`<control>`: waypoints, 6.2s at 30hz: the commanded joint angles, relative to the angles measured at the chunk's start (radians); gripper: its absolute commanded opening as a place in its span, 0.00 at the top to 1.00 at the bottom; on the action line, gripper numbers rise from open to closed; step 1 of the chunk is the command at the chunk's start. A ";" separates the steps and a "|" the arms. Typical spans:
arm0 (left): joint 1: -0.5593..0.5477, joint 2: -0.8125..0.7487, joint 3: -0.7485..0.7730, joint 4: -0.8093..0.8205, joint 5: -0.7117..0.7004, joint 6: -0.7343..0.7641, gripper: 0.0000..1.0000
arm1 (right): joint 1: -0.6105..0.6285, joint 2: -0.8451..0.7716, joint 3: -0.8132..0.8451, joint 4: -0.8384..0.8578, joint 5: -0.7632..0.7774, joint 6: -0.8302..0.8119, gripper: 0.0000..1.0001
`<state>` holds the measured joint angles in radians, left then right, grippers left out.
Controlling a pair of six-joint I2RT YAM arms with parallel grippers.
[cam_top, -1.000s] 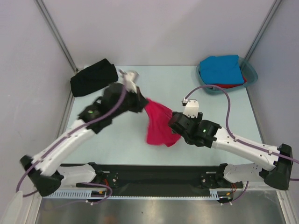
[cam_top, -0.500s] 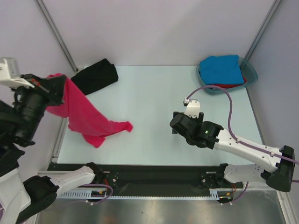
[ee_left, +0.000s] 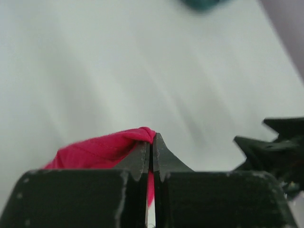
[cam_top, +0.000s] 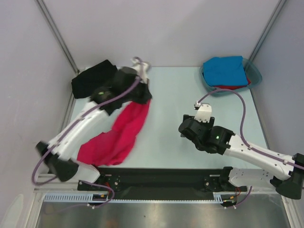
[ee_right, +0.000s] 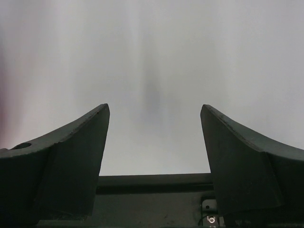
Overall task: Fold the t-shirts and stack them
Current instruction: Flatten the tshirt out
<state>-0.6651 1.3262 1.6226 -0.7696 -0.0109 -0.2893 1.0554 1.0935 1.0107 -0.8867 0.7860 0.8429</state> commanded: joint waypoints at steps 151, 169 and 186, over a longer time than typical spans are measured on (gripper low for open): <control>-0.053 -0.303 -0.409 0.107 -0.443 -0.246 0.41 | 0.087 0.446 0.095 0.440 -0.475 -0.199 0.40; -0.036 -0.302 -0.434 0.113 -0.397 -0.229 0.41 | 0.115 0.479 0.163 0.278 -0.337 -0.139 1.00; -0.016 -0.272 -0.451 0.164 -0.265 -0.208 0.41 | 0.423 0.028 0.399 0.216 0.420 -0.436 1.00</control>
<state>-0.6895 1.0512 1.1847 -0.6476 -0.3286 -0.5182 1.4017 1.1408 1.3766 -0.6346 0.9241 0.4725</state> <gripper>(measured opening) 0.592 0.010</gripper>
